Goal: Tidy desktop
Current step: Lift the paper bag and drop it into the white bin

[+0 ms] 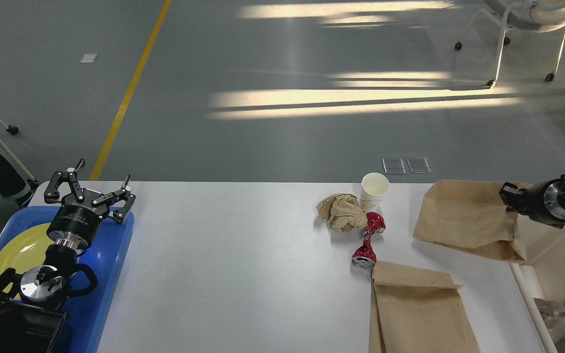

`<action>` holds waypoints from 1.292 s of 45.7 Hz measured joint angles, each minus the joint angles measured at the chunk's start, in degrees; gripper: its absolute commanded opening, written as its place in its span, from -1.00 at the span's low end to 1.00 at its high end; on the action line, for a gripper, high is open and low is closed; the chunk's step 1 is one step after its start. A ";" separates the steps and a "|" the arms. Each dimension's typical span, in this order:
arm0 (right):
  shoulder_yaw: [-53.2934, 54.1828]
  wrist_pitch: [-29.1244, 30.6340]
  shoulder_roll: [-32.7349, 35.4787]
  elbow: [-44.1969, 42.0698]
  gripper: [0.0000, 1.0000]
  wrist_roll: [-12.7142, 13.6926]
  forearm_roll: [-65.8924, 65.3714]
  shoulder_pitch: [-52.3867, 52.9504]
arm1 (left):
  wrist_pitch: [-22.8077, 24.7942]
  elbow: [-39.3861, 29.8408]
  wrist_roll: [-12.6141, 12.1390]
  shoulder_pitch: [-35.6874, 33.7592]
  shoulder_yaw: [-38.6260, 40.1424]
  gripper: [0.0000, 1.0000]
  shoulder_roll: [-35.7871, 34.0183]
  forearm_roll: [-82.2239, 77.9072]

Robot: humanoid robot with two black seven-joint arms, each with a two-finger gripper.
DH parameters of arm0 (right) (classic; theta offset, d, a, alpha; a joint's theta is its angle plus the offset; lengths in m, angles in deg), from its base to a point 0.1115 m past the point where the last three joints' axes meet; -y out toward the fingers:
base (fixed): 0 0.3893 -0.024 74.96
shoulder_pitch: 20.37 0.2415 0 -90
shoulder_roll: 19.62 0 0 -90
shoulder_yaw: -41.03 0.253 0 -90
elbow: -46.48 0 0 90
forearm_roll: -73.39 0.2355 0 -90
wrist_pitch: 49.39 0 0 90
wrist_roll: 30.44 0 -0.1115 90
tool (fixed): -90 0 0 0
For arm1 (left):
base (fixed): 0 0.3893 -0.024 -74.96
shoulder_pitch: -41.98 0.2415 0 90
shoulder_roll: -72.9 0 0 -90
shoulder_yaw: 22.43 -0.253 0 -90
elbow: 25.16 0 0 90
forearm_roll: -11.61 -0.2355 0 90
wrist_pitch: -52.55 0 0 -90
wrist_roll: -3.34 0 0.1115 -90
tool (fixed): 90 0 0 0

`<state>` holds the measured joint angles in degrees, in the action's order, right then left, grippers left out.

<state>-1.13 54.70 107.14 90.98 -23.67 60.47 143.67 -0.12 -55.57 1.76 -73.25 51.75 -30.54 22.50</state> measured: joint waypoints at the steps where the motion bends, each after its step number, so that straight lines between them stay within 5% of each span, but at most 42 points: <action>1: 0.04 0.79 0.61 0.25 -1.00 0.00 -0.01 0.82 | 0.00 0.00 0.00 0.00 0.00 0.93 0.00 0.00; 29: 1.16 21.38 14.51 6.32 -1.00 -1.24 0.15 26.69 | 0.00 0.00 0.00 0.00 0.00 0.93 0.00 0.00; 37: 0.15 17.92 15.49 2.17 -1.00 -0.80 0.12 24.89 | 0.00 0.00 0.00 0.00 0.00 0.93 0.00 0.00; 52: 1.14 0.68 18.74 -7.87 -1.00 -0.69 4.53 0.72 | 0.00 0.00 0.00 0.00 0.00 0.93 0.00 0.00; 53: 1.21 -0.17 18.75 -8.06 -0.71 -0.70 5.11 -0.82 | 0.00 0.00 0.00 0.00 0.00 0.93 0.00 0.00; 56: 1.30 -2.59 18.57 -8.80 0.76 -0.73 6.61 -5.30 | 0.00 0.00 0.00 0.00 0.00 0.93 0.00 0.00; 57: 1.31 -3.45 18.44 -9.08 1.00 -0.74 7.03 -6.80 | 0.00 0.00 0.00 0.00 0.00 0.93 0.00 0.00; 59: 1.40 -4.93 18.20 -9.44 1.00 -0.77 7.48 -9.07 | 0.00 0.00 0.00 0.00 0.00 0.93 0.00 0.00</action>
<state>0.27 49.77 125.33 81.54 -24.44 67.95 134.60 -0.11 -55.57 1.77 -73.25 51.75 -30.54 22.50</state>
